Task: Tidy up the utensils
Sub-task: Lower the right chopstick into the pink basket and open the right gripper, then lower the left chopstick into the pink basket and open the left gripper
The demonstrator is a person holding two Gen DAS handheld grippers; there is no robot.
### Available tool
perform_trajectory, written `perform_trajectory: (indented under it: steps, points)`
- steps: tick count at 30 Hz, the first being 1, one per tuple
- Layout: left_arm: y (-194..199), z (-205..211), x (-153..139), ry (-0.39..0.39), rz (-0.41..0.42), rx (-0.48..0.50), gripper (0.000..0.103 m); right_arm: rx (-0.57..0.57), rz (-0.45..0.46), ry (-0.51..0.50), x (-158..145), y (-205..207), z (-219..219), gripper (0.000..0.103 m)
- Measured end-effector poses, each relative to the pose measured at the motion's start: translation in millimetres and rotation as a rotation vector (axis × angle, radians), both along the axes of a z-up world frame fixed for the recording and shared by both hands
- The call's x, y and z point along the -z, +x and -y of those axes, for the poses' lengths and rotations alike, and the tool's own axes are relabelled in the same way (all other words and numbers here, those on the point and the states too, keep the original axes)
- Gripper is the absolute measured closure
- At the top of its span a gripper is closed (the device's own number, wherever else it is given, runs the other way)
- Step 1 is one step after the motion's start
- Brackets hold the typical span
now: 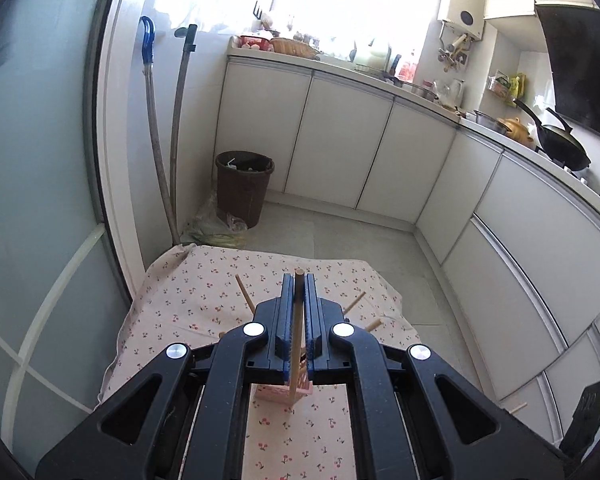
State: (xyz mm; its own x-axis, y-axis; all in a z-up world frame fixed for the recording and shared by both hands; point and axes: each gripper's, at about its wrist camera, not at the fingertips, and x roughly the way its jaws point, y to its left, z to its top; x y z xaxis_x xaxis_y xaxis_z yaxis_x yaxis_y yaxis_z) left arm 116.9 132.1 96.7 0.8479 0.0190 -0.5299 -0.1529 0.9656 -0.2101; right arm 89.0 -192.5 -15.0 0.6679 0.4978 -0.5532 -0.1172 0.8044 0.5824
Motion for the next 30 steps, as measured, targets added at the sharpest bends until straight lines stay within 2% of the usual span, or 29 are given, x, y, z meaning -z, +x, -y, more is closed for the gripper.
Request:
perform_trajectory:
  steps: [5, 9, 10, 13, 19, 25, 30]
  points:
    - [24.5, -1.6, 11.3, 0.037, -0.005, -0.05, 0.099, -0.017, 0.0, -0.002, 1.2, 0.8, -4.7, 0.097]
    - [37.9, -8.8, 26.7, 0.014, -0.031, -0.07, 0.096, -0.038, 0.0, -0.01, 0.4, 0.4, -9.9, 0.097]
    - [37.1, -11.9, 30.1, 0.003, -0.043, -0.08, 0.093, -0.042, 0.002, -0.013, 0.3, -0.2, -11.0, 0.097]
    - [21.9, -22.3, 32.7, -0.037, -0.025, -0.119, 0.082, -0.046, 0.009, -0.021, -1.7, -1.4, -12.7, 0.097]
    - [-24.8, -41.0, 36.6, -0.139, 0.036, -0.152, 0.081, -0.046, -0.002, -0.036, 0.5, 0.2, -17.6, 0.097]
    - [-61.1, -51.0, 64.4, -0.191, -0.033, -0.151, 0.08, -0.054, 0.014, -0.062, -9.6, 3.6, -33.5, 0.097]
    - [-74.3, -53.6, 73.5, -0.175, -0.055, -0.16, 0.08, -0.068, 0.084, -0.076, -48.4, 17.6, -60.7, 0.097]
